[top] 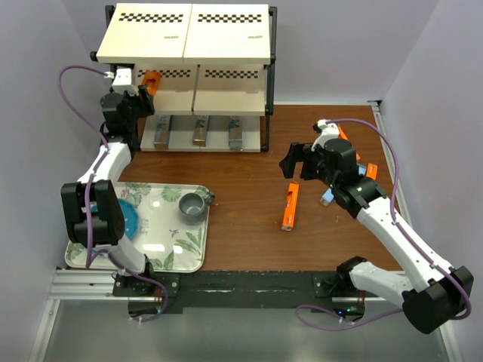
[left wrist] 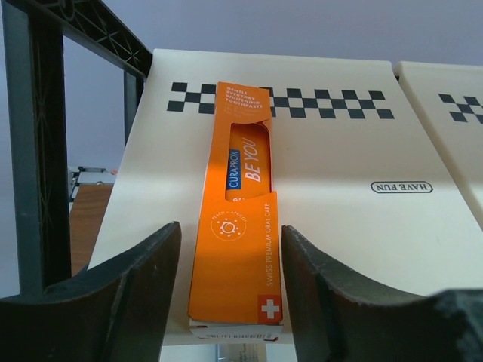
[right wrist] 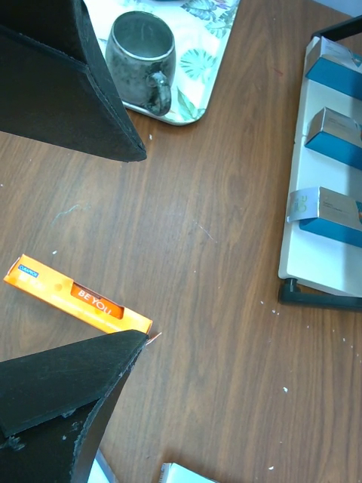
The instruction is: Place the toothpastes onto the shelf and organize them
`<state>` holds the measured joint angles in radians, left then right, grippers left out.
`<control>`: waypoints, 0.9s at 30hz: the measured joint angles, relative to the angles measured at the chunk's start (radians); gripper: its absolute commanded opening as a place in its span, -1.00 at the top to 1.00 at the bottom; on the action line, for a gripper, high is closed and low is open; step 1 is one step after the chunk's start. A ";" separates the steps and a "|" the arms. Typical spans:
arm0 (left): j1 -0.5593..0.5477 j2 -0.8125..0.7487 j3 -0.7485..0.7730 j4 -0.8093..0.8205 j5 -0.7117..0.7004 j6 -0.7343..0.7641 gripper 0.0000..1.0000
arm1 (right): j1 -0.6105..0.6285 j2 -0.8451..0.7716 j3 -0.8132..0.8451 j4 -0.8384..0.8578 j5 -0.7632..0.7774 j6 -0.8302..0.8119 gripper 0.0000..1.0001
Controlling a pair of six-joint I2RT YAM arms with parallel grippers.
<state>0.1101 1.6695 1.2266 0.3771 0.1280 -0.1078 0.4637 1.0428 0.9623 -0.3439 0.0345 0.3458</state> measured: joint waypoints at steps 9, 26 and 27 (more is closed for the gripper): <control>0.000 -0.029 0.000 -0.005 -0.006 0.004 -0.41 | 0.000 0.000 -0.003 0.000 0.000 0.000 -0.97; 0.000 -0.033 -0.006 -0.004 -0.027 0.003 -0.23 | 0.000 0.000 -0.013 0.000 -0.002 0.001 -0.97; 0.000 -0.029 -0.006 -0.005 -0.027 0.003 -0.22 | 0.000 0.000 -0.014 0.000 -0.002 0.001 -0.97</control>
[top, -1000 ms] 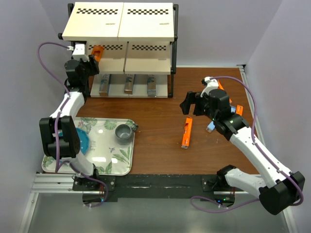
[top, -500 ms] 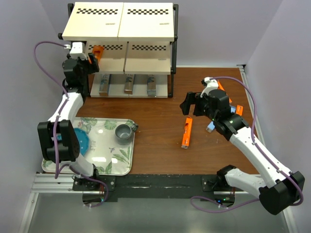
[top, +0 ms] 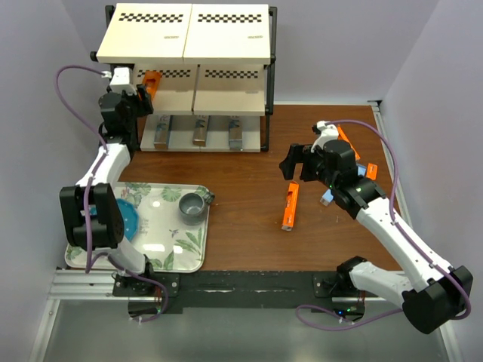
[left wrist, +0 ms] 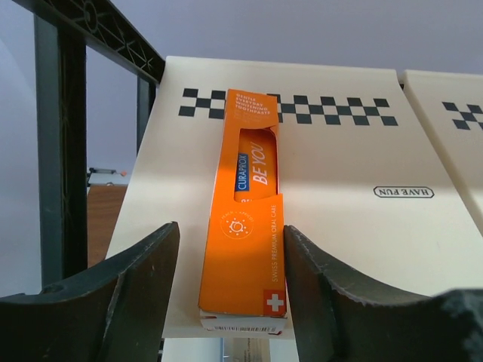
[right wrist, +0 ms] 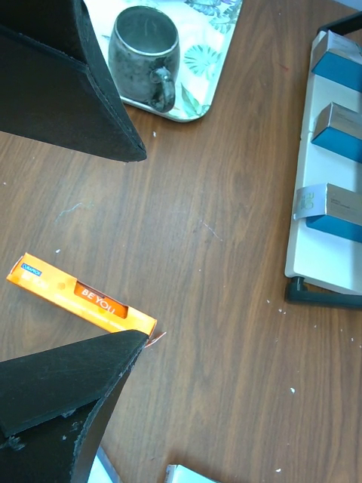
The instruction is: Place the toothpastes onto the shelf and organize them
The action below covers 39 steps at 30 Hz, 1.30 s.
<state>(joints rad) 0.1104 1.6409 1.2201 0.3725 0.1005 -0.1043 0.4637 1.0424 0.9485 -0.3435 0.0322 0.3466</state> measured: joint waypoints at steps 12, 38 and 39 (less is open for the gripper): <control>0.000 -0.037 -0.024 -0.010 -0.005 0.004 -0.49 | 0.000 0.000 -0.001 0.000 0.000 0.000 -0.97; -0.345 -0.634 -0.372 -0.218 -0.033 -0.048 -0.74 | -0.097 0.196 0.000 -0.195 0.062 0.170 -0.82; -0.362 -0.649 -0.403 -0.219 -0.025 -0.068 -0.75 | -0.105 0.225 0.001 -0.197 0.053 0.183 -0.79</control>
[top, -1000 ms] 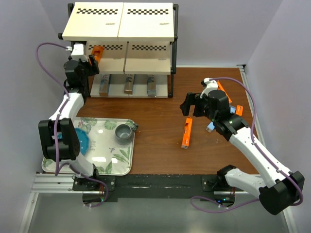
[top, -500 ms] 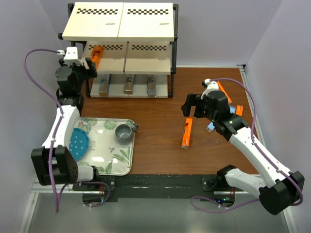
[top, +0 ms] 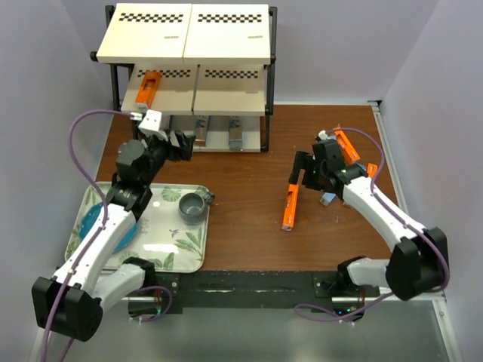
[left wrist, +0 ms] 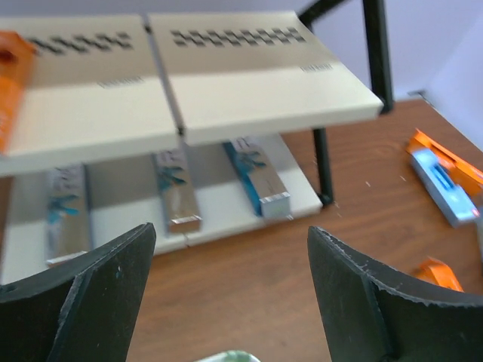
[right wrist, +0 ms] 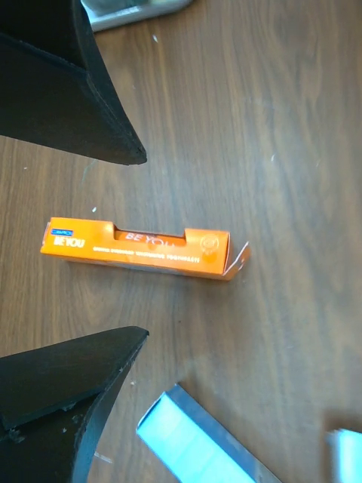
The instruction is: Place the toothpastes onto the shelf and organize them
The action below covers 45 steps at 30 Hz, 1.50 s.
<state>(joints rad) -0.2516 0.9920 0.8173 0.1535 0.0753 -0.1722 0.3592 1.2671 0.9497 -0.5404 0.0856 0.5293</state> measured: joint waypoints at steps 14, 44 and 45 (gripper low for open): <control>-0.183 -0.069 -0.235 0.009 0.035 -0.130 -0.77 | -0.007 0.367 0.098 0.012 -0.050 0.114 -0.46; -0.590 0.193 -0.285 0.208 -0.045 -0.220 -0.93 | -0.088 0.238 -0.011 0.192 -0.123 0.329 0.54; -0.592 0.199 -0.282 0.232 -0.037 -0.220 -0.94 | -0.095 0.209 -0.019 0.204 -0.134 0.349 0.54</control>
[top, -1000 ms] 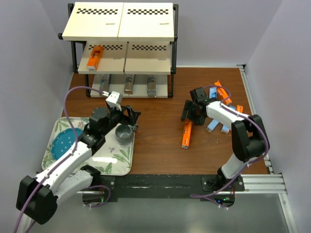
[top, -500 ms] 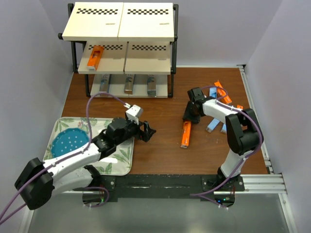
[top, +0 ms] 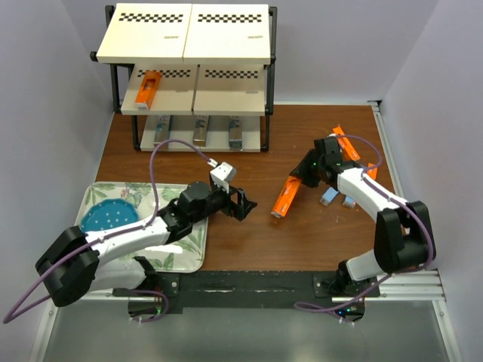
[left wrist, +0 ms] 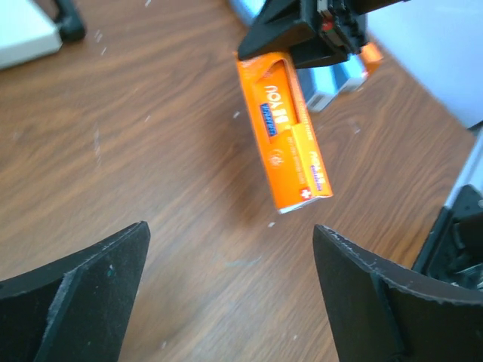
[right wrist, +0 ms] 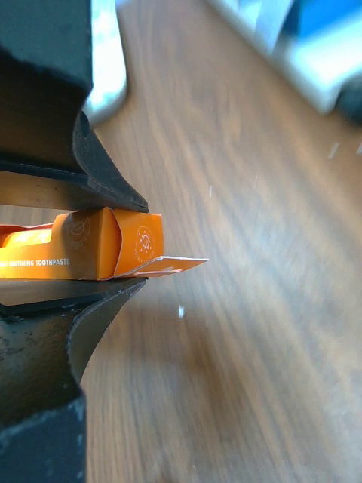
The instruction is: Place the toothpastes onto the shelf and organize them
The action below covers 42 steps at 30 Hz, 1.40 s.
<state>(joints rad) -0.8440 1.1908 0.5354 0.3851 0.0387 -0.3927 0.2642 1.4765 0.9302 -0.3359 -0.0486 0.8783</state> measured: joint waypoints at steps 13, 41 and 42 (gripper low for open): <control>-0.024 0.084 -0.003 0.340 0.116 -0.032 -1.00 | -0.022 -0.217 -0.130 0.148 -0.106 0.279 0.55; -0.124 0.260 0.090 0.389 -0.009 -0.139 -0.10 | -0.023 -0.344 -0.214 0.230 -0.161 0.451 0.55; -0.124 0.262 0.090 0.386 -0.016 -0.139 0.00 | -0.023 -0.348 -0.216 0.229 -0.161 0.451 0.55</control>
<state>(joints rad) -0.9676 1.4528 0.6254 0.7715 0.0227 -0.5320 0.2417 1.1282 0.7139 -0.1066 -0.2092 1.3289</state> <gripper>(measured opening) 0.597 0.373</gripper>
